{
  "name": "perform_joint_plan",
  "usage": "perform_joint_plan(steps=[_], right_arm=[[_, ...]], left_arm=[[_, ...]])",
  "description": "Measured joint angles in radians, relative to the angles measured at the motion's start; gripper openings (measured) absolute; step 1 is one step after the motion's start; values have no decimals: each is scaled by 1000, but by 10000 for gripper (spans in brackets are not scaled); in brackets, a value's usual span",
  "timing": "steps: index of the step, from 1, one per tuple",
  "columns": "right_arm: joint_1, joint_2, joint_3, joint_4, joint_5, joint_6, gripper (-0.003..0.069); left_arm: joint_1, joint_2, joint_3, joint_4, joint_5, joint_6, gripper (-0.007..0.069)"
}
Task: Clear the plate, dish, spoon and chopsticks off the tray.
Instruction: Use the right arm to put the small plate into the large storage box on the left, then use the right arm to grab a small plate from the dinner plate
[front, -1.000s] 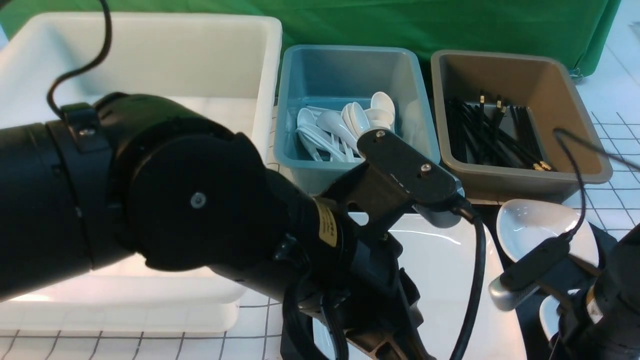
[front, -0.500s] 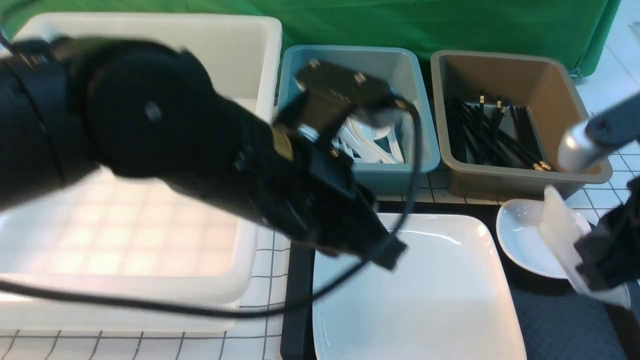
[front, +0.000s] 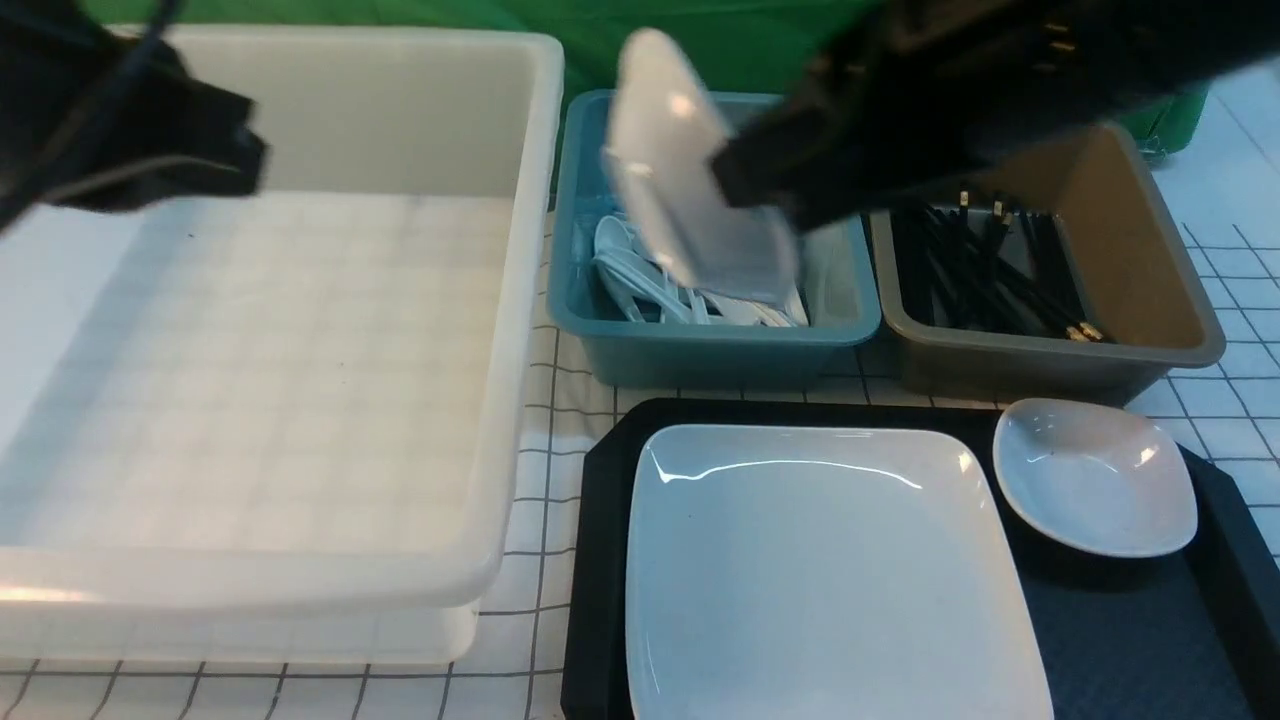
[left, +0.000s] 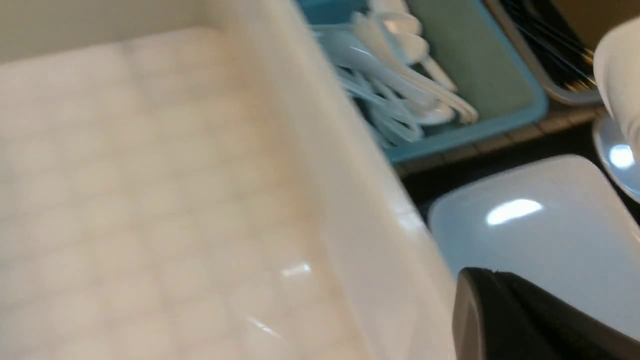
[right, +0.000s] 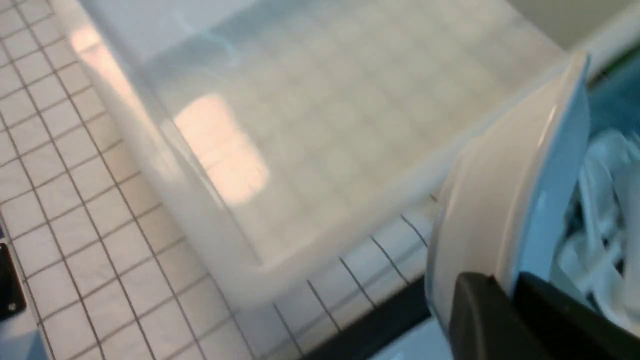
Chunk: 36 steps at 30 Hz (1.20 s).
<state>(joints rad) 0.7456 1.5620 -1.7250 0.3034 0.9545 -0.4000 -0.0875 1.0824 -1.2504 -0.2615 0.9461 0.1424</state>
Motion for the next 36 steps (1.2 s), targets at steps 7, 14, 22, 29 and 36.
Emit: perform_joint_plan(steps=[7,14,22,29,36], right_arm=[[141,413,-370,-7,-17,-17,43],[169,672,-510,-30,-11,-19,43],[171,769,-517,-118,-20,19,122],[172,744,-525,-124,44,89,402],[107,554,-504,-246,240,138,281]], left_arm=[[276,-104,145,-45,12,-16,-3],[315,-118,264,-136,43,19,-3],[315,-119,344,-234,74,128,-3],[315,-119,359,-234,67,138,-3],[299,-119,359,-299,55,160,-3]])
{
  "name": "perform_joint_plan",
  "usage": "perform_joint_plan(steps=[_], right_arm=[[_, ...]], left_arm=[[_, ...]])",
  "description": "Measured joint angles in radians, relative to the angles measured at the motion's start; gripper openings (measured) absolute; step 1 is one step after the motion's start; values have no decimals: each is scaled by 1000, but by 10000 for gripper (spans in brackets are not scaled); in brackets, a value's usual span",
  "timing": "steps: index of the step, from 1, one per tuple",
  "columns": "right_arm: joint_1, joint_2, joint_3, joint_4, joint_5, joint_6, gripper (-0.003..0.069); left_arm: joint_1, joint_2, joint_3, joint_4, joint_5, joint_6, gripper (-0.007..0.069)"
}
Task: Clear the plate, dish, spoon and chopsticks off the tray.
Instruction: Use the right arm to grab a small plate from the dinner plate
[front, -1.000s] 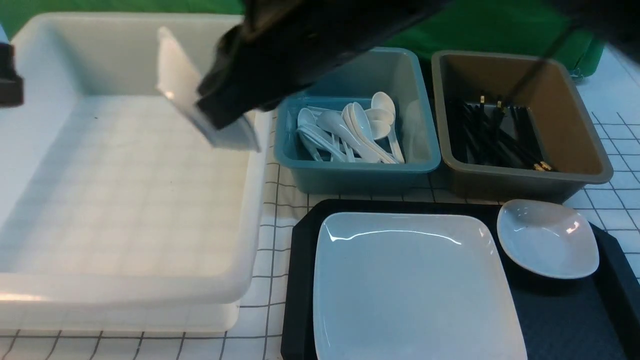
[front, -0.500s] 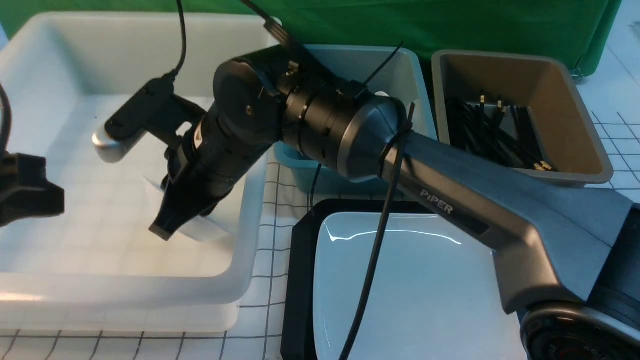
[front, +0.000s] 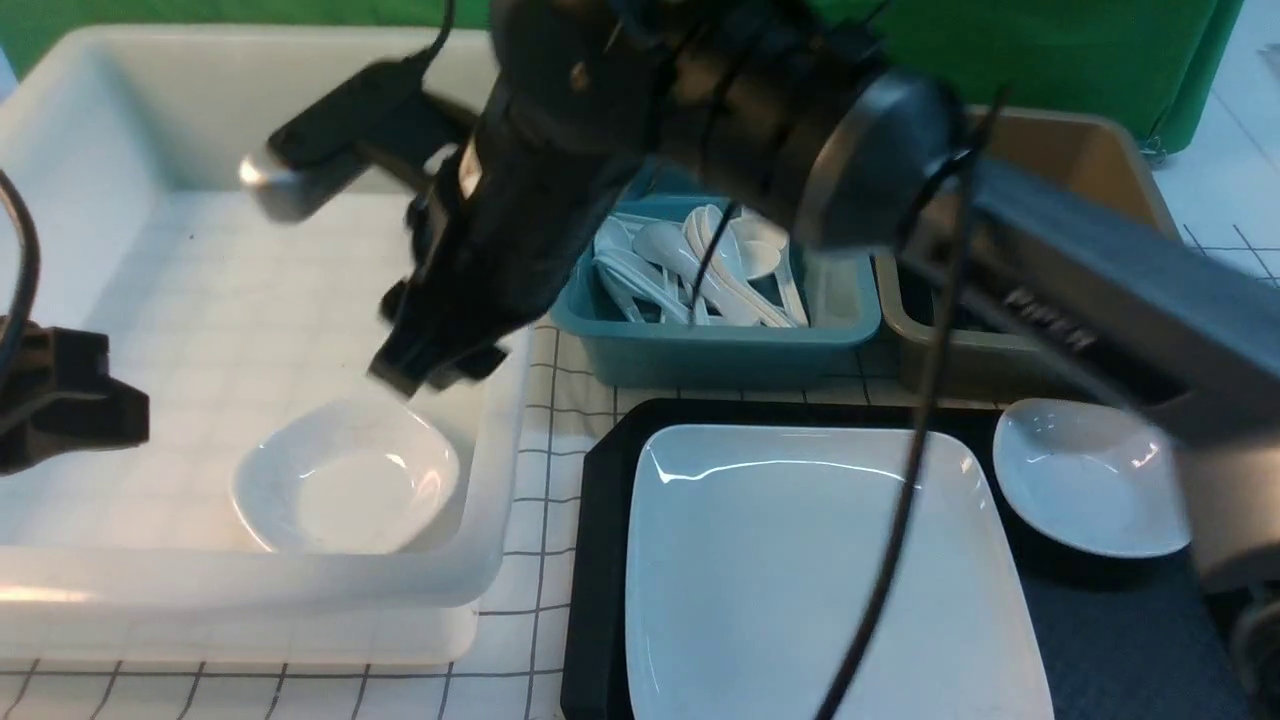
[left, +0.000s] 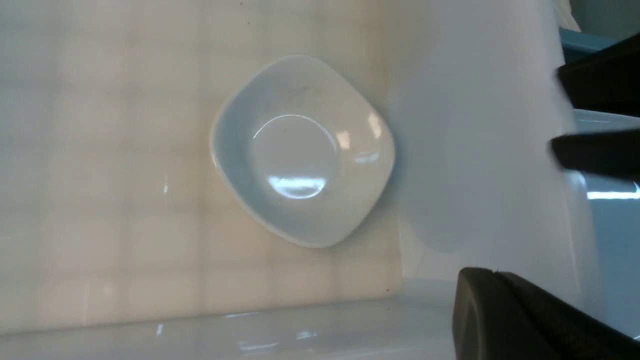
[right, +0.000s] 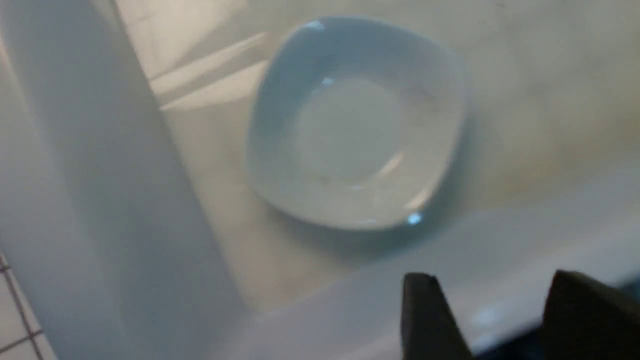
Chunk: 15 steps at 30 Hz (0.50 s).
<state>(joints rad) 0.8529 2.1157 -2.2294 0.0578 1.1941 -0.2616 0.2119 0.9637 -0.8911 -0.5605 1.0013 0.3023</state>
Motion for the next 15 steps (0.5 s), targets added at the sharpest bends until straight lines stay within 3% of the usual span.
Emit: perform_joint_plan(steps=[4,7,9,11,15], right_arm=[[-121,-164,87,-40,6,38,66],[-208,-268,201,-46,7,49,27],[-293,-360,313,-49,9,50,44],[-389,-445,465,-52,13,50,109],[-541,-524,760,-58,-6,18,310]], left_arm=[[-92,0,0,-92,-39,32,-3],[-201,0,0,-122,-92,35,-3],[-299,2,0,-134,-141,30,-3],[-441,21,0,-139,-217,10,-3],[-680,114,-7,-122,-344,-10,-3]])
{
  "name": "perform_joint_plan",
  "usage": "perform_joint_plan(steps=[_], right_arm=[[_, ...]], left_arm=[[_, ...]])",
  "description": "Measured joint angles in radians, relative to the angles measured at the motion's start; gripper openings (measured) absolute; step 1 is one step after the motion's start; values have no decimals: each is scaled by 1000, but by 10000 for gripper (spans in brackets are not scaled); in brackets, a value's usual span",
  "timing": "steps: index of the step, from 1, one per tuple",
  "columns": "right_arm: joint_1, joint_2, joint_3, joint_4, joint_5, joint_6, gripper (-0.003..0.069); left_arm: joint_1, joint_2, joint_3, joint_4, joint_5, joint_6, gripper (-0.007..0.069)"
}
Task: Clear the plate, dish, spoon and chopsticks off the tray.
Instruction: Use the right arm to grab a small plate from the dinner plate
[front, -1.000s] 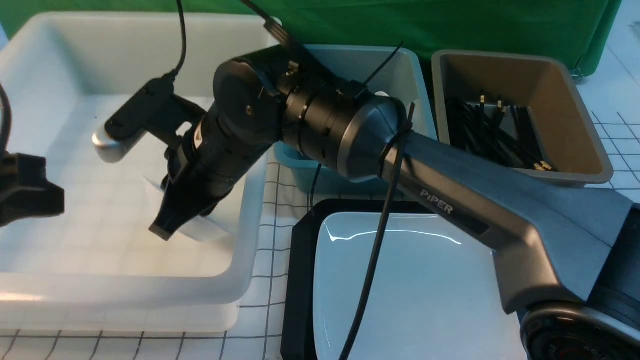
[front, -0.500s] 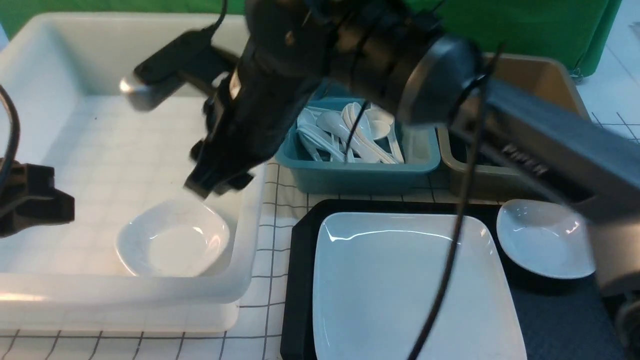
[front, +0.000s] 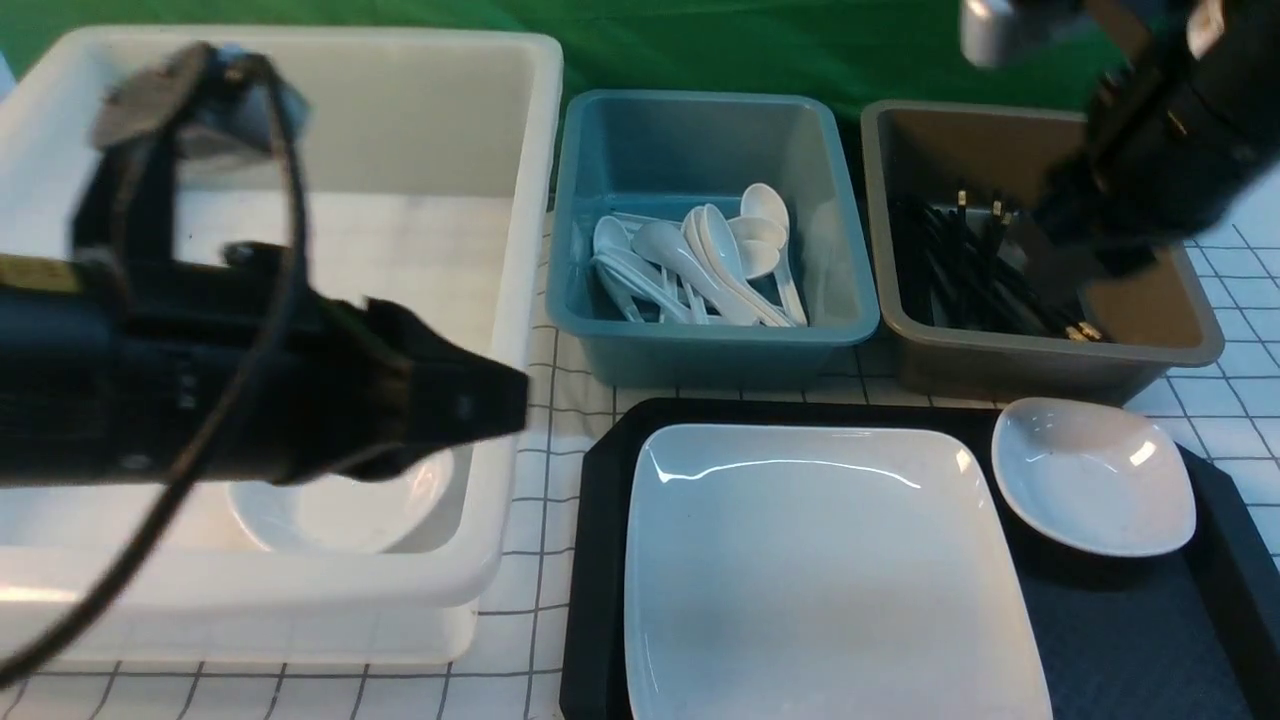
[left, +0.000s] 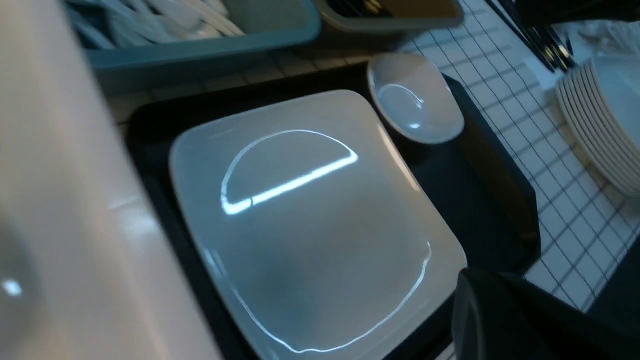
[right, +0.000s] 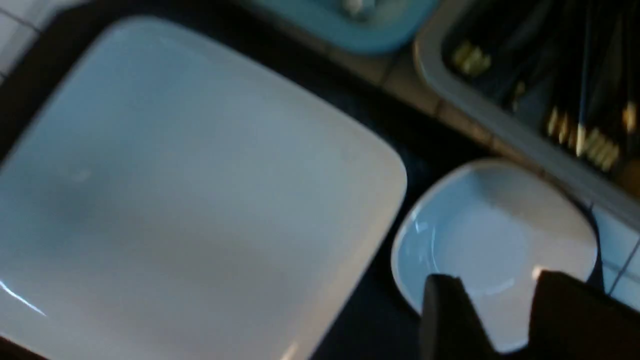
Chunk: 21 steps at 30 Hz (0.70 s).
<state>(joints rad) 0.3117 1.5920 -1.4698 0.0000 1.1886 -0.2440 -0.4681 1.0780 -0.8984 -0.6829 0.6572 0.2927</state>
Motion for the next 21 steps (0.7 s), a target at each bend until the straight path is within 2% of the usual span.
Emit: perform_joint_plan(steps=[3,5,6,7,11,21], right_arm=[[-42,-1,134,0,-49,-22,411],[-62,19,269,-11,-116,-68,506],[-62,21,277,-11,-116,-68,506],[-62,35,322,-13,-155,-102,538],[-62,71,383,-35,-240,-130,559],[-62,163,386,-136,-367,-129,563]], left_arm=[[-120,77,-23,38,-38,-4,-3],[-217,173,-55,71,-52,-5,-3],[-223,180,-57,71,-52,-5,-3],[-257,222,-72,81,-54,-5,-3],[-296,302,-91,105,-50,-5,-3],[-302,327,-92,164,14,-25,-3]])
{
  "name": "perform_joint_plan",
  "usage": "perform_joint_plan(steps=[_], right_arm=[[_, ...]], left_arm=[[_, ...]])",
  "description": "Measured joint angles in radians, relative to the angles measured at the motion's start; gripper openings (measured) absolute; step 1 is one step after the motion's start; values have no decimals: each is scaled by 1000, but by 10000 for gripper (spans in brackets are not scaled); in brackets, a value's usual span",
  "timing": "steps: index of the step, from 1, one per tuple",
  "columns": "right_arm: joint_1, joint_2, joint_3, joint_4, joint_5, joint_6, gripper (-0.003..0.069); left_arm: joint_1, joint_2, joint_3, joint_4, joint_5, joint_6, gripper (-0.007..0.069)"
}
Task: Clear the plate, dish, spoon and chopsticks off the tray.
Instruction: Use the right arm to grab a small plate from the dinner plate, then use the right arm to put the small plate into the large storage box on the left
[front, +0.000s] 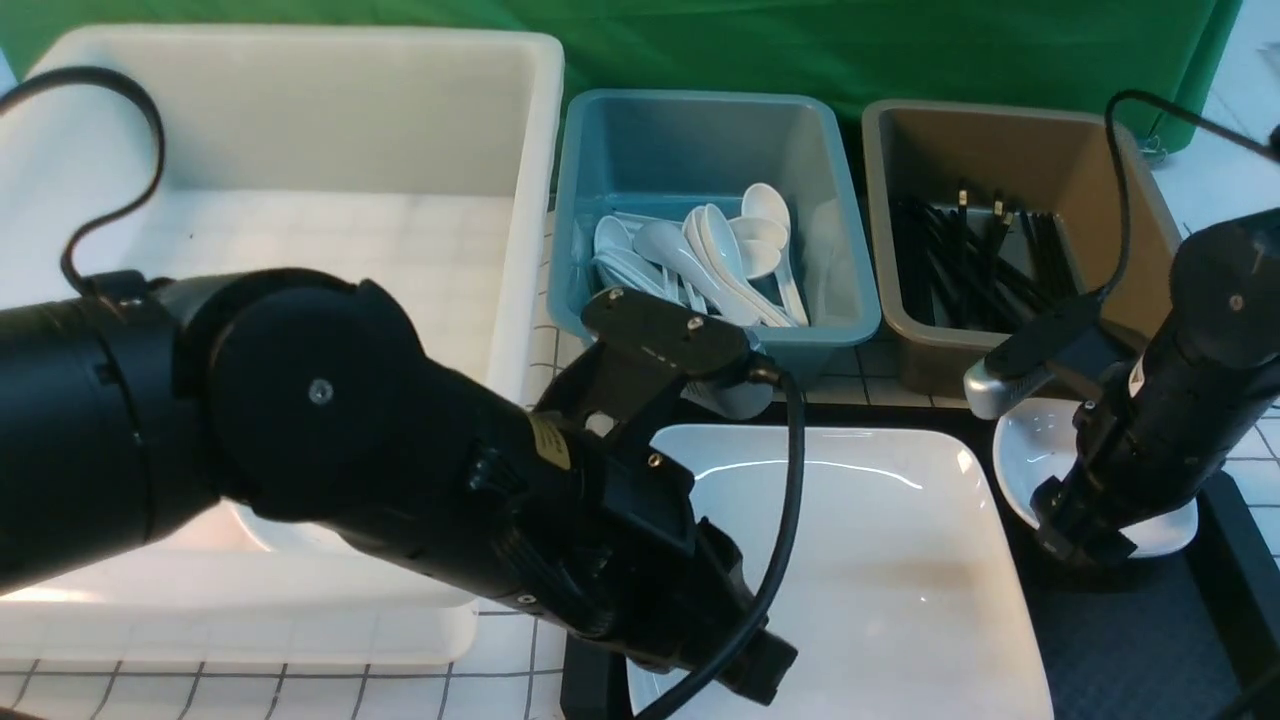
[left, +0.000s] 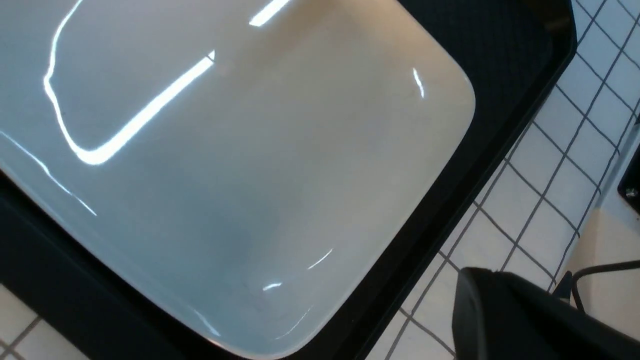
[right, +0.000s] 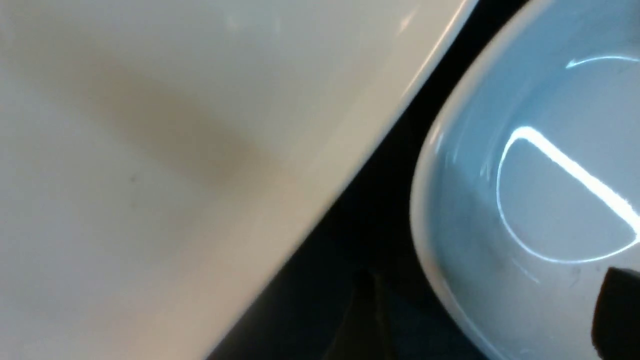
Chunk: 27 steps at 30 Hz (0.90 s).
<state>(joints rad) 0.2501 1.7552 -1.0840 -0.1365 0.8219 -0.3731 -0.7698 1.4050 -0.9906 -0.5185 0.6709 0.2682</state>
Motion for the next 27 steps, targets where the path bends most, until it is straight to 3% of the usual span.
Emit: perform_joint_plan(steps=[9,15,21,24,27], right_arm=[[0,76,0,-49,-30,32,537],[7,69,-7,-47,-46,28,172],[12,20,-9,-35,13,34,142],[35,-76,-15,-25,62,45,55],[61,-153,-42,25,131,60,36]], left_arm=[[0,0,-1,16,7,-16,-3],[0,0,-1,19,-8,-18,-3],[0,-2,-1,21,-82,-80,-3],[8,-14,-22,44,-100,-102,-3],[25,-16,-53,67,-96,-124,-3]])
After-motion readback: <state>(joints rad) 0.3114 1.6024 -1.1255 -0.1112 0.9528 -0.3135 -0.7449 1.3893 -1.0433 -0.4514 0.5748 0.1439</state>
